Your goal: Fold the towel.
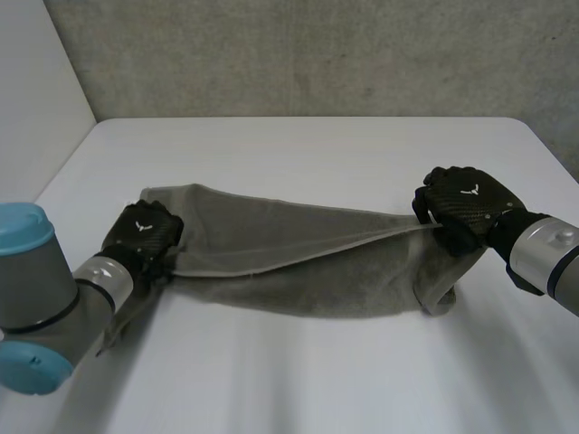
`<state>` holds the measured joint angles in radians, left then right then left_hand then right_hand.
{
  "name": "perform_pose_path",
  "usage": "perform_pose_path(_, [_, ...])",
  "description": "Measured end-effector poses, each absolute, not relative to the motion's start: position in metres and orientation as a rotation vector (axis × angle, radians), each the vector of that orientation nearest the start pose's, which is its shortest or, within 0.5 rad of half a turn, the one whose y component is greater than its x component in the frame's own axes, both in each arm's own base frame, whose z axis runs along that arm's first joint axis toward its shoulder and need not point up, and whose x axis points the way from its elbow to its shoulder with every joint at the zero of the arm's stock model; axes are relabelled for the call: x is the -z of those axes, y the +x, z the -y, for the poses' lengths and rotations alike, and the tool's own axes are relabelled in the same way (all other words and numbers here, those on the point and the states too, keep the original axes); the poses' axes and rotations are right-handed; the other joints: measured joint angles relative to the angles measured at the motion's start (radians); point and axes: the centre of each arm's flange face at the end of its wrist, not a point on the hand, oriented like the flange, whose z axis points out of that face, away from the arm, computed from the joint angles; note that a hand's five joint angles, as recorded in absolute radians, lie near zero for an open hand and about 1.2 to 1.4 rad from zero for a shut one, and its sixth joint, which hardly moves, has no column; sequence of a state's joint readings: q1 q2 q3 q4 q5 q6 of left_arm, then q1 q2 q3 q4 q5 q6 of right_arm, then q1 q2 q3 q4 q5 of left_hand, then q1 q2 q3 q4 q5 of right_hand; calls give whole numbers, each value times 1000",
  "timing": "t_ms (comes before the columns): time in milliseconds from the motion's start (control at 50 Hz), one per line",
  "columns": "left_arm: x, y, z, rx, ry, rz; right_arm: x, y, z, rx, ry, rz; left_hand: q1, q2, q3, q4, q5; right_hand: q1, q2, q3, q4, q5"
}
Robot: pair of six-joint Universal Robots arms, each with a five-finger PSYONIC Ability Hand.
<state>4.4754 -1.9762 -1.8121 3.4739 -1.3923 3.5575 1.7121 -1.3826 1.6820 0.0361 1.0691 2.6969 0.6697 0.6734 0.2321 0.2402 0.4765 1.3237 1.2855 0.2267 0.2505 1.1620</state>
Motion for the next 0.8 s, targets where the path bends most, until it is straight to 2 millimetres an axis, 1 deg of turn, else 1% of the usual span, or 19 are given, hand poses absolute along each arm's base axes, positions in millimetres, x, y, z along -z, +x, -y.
perform_pose_path(80, [-142, -219, 269, 1864, 970, -2371, -221, 213, 271, 1719, -1044, -2115, -26, -26, 0, 0, -29, 0, 0, 0, 0, 0])
perform_pose_path(160, [-144, -218, 260, 1852, 962, -2371, -222, 210, 272, 1731, -1021, -2135, -30, -28, 0, 0, -34, 0, 0, 0, 0, 0])
perform_pose_path(260, [-141, -215, 250, 1809, 947, -2385, -223, 206, 275, 1746, -998, -2159, -31, -28, 0, 0, -37, 0, 0, 0, 0, 0])
perform_pose_path(360, [-136, -210, 245, 1773, 927, -2397, -223, 205, 276, 1749, -993, -2166, -31, -28, 0, 0, -37, 0, 0, 0, 0, 0])
perform_pose_path(660, [-133, -194, 250, 1733, 851, -2401, -222, 203, 279, 1767, -982, -2173, -31, -28, 0, 0, -35, 0, 10, 0, 0, 0])
perform_pose_path(800, [-137, -188, 253, 1739, 825, -2387, -223, 198, 283, 1785, -961, -2193, -18, -20, 0, 0, -3, 0, 19, 0, 0, 0])
